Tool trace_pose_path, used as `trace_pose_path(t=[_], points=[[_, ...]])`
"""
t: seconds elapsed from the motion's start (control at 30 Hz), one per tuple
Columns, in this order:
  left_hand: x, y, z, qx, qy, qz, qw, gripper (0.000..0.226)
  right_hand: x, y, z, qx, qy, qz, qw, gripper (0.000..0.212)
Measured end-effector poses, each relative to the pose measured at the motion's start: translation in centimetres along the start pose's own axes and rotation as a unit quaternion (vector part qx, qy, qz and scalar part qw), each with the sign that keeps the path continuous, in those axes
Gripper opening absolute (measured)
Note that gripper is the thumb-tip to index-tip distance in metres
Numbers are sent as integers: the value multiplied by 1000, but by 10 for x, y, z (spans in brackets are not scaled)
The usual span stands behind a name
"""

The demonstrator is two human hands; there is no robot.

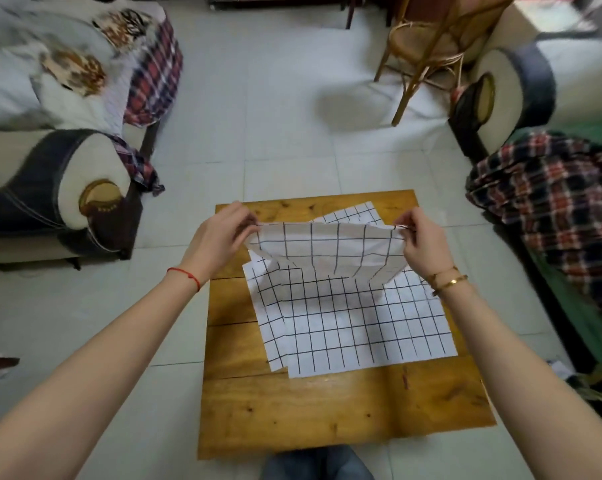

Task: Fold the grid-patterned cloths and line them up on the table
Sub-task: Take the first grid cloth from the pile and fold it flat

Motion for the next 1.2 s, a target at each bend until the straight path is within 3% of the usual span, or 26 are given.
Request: trace_pose_path(t=[0.43, 0.57, 0.7, 0.83, 1.07, 1.2], points=[[-89, -27, -100, -45, -38, 45, 997, 8, 43, -52, -101, 6, -8, -53, 999, 10], [-103, -42, -120, 10, -115, 13, 993, 10, 58, -61, -120, 37, 1, -73, 997, 10], [-109, -54, -137, 95, -242, -36, 965, 16, 76, -69, -137, 89, 41, -75, 992, 13], [-112, -60, -150, 149, -289, -70, 943, 19, 86, -70, -145, 144, 53, -56, 987, 18], [-86, -59, -149, 165, -371, -117, 906, 27, 89, -57, -140, 207, 77, -29, 975, 26], [-67, -48, -135, 153, -357, -143, 910, 29, 85, -43, -126, 222, 63, -20, 973, 24]])
Point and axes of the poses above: each hand's wrist, its own y-axis towards the middle knuckle, its own z-axis out of the palm, x = y × z, the point moved 4 cm from there along y, towards the middle knuckle, and after that the axes turned 15 degrees about x, right-handed, at the moved point
